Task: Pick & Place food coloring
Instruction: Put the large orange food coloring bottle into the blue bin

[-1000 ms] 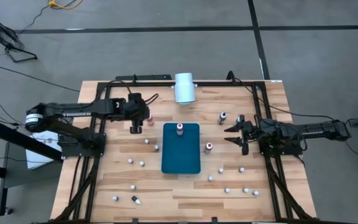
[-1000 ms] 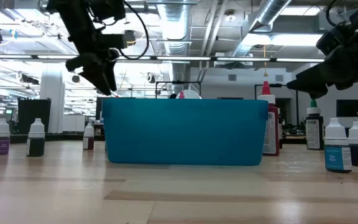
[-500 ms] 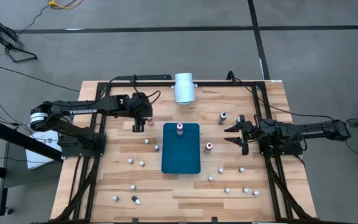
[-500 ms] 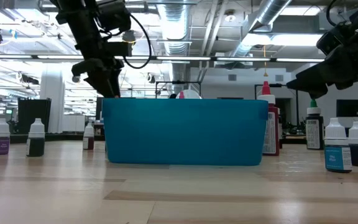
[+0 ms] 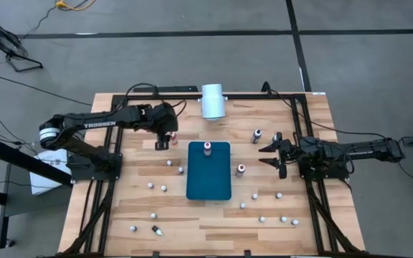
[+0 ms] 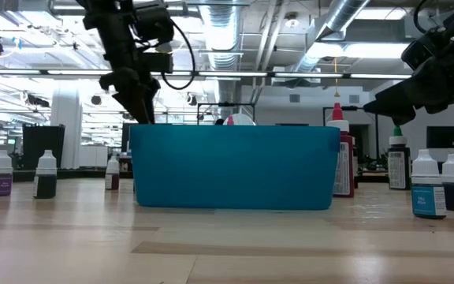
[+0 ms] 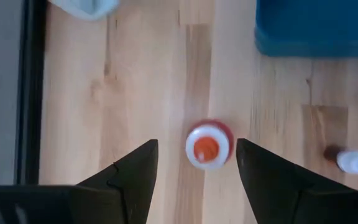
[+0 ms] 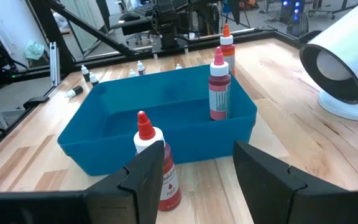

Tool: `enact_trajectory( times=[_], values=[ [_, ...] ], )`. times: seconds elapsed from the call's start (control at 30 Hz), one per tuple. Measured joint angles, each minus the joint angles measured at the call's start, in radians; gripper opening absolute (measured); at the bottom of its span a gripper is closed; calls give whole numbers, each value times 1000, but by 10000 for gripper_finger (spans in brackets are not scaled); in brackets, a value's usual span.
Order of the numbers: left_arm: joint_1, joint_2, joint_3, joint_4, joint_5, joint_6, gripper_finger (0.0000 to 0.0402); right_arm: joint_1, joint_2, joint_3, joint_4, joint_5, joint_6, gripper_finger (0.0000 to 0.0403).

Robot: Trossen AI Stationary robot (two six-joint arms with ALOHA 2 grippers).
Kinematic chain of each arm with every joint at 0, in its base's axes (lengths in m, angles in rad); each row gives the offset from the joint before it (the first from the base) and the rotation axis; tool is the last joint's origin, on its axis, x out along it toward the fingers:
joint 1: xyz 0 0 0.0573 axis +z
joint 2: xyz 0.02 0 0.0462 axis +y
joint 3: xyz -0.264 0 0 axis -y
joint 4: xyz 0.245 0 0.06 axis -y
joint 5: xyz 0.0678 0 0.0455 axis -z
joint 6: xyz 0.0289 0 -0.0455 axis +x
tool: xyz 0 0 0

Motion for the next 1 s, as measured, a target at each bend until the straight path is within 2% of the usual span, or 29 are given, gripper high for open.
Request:
enact_trajectory(
  times=[0.13,0.27,0.4,1.0],
  values=[
    [7,52,62,-65,1,-1,210,0,0,0,0,0,0,184],
    [16,92,91,-84,49,-4,210,0,0,0,0,0,0,184],
    [17,108,97,-85,81,-17,210,0,0,0,0,0,0,184],
    [35,227,97,-82,71,5,210,0,0,0,0,0,0,184]
  ],
)
